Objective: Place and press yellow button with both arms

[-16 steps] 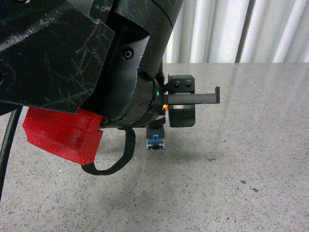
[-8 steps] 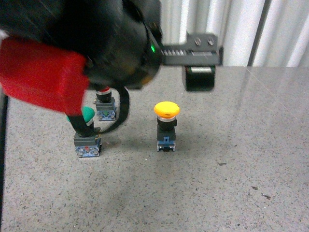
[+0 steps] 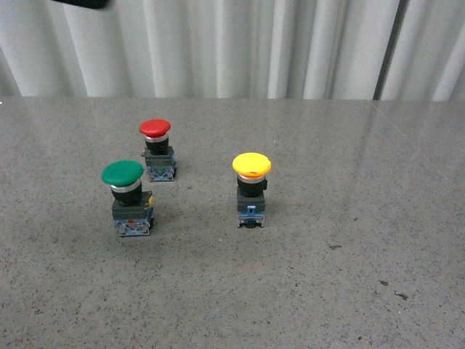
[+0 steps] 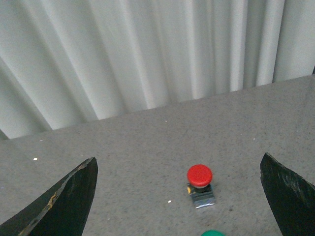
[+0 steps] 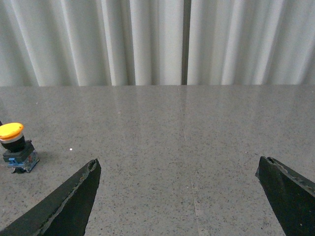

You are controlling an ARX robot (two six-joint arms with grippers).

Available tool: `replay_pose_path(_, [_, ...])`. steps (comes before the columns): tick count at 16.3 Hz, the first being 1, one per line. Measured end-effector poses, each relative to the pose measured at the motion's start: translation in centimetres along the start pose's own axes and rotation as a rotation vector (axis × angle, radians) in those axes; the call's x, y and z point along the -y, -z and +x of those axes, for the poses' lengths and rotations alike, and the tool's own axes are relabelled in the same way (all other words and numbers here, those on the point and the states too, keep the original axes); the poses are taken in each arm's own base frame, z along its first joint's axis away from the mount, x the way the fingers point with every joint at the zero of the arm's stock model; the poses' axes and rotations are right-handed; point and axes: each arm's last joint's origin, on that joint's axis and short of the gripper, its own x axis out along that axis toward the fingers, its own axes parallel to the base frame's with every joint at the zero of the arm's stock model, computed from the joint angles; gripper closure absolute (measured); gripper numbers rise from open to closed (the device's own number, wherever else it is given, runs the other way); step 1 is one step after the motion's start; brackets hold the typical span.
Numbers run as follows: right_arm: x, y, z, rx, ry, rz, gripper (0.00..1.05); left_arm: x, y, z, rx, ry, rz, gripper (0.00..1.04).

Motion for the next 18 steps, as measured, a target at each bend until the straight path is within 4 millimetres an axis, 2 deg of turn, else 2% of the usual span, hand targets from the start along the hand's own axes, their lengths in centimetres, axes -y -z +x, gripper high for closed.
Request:
replay_pose_path(1, [0.0, 0.0, 0.0, 0.000, 0.000, 0.000, 0.07, -2.8, 1.5, -3.8, 0.123, -0.073, -0.109, 0.23])
replay_pose_path(2, [0.0, 0.0, 0.0, -0.001, 0.000, 0.000, 0.07, -4.5, 4.9, -5.8, 0.121, -0.094, -0.165, 0.39])
replay_pose_path(4, [0.0, 0.0, 0.0, 0.000, 0.000, 0.000, 0.07, -5.3, 7.6, -6.8, 0.118, -0.086, -0.190, 0.63])
replay_pose_path(7, [0.0, 0.0, 0.0, 0.000, 0.000, 0.000, 0.07, -6.0, 10.3, -7.8, 0.110, -0.080, -0.201, 0.97])
replay_pose_path(8, [0.0, 0.0, 0.0, 0.000, 0.000, 0.000, 0.07, -6.2, 10.9, -8.2, 0.117, -0.084, -0.205, 1.03])
replay_pose_path(12, [0.0, 0.0, 0.0, 0.000, 0.000, 0.000, 0.07, -6.5, 12.7, -9.1, 0.113, -0.077, -0.205, 1.03])
replay_pose_path(14, [0.0, 0.0, 0.0, 0.001, 0.000, 0.000, 0.07, -7.6, 13.7, -9.5, 0.111, -0.098, -0.207, 1.03])
replay_pose_path(18, [0.0, 0.0, 0.0, 0.000, 0.000, 0.000, 0.07, -7.2, 14.5, -10.1, 0.112, -0.074, -0.207, 1.03])
